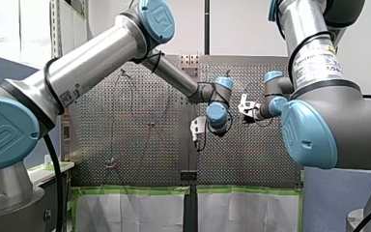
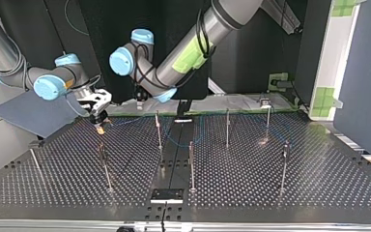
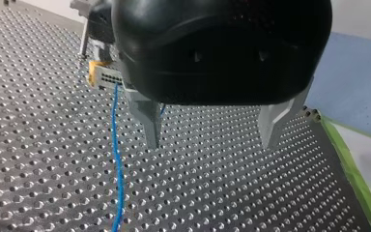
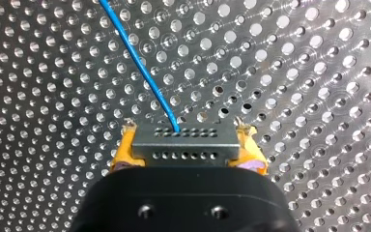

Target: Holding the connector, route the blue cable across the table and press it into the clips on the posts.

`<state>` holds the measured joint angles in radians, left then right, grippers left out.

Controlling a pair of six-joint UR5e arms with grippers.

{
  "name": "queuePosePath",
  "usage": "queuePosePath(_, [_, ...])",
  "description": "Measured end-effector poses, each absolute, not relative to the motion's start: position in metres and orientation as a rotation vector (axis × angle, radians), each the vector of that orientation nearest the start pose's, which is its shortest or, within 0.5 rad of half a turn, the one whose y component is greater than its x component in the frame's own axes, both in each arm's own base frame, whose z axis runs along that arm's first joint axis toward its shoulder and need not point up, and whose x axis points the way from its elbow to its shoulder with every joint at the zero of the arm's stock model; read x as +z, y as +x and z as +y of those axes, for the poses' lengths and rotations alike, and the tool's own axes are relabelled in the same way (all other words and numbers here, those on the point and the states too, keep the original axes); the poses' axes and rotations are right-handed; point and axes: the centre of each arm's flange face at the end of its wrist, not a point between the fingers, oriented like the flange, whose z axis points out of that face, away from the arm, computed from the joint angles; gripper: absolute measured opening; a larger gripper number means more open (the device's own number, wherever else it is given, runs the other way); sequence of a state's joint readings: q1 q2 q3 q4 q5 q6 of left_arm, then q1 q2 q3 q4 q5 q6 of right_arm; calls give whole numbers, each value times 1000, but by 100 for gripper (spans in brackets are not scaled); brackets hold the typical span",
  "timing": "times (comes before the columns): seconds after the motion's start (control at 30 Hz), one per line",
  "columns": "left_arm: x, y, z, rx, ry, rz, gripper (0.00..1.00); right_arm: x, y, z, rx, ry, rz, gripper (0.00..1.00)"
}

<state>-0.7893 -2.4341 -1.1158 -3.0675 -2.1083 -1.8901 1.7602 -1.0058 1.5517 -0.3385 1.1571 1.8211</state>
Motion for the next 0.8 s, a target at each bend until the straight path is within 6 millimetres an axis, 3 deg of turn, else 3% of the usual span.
queuePosePath(0.3, [175, 466, -588, -265, 29, 1818, 100, 201, 289, -587, -2184, -2218, 1672, 0])
queuePosePath(0.8, [172, 480, -579, -256, -25, 1777, 100, 201, 290, -587, -2184, -2218, 1670, 0])
